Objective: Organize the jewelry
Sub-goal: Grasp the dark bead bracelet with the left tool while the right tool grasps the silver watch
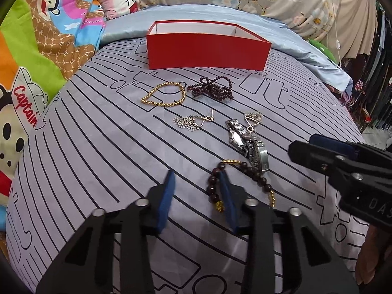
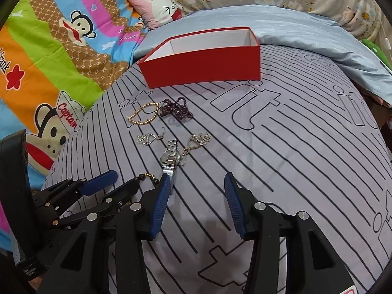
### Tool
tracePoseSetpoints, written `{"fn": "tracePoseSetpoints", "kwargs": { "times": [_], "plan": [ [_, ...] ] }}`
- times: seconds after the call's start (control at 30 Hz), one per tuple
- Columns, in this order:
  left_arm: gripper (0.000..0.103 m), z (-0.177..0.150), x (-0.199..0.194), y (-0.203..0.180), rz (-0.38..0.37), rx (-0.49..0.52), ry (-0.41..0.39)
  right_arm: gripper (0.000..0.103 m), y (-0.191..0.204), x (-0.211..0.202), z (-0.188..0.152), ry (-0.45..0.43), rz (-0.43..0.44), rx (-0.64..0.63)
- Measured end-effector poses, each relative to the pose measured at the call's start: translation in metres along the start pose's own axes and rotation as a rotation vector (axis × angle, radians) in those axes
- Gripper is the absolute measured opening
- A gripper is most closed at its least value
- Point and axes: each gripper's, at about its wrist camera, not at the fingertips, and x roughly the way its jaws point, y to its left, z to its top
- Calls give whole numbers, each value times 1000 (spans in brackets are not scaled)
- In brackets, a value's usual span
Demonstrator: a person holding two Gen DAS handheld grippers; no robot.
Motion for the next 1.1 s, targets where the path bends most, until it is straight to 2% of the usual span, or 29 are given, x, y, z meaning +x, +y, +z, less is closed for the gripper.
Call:
{"fn": "tracePoseSetpoints", "kwargs": {
  "times": [0.03, 0.1, 0.2, 0.43, 0.63, 0.7, 0.8, 1.1],
  "plan": [
    [24, 0, 0, 1, -6, 2, -1, 44, 1, 2, 0, 4, 6, -1],
    [8, 0, -1, 4, -14, -5, 1, 43, 5, 6, 1, 12, 18, -6],
    [8, 0, -2, 14, -31, -41, 4, 43, 11, 12, 2, 19, 32, -10],
    [8, -1, -1, 23, -9, -62, -14, 40, 22, 28, 6, 30, 45, -23],
    [8, -2, -1, 22, -9, -59, -25, 28, 22, 41, 7, 43, 38, -25],
    [8, -1, -1, 24, -18, -66, -26, 19, 23, 43, 8, 43, 31, -31],
    [8, -1, -1, 24, -19, -66, -26, 11, 24, 42, 9, 51, 45, -34],
    [8, -1, -1, 28, -36, -79, -28, 11, 18, 22, 8, 15, 47, -15]
  ]
}}
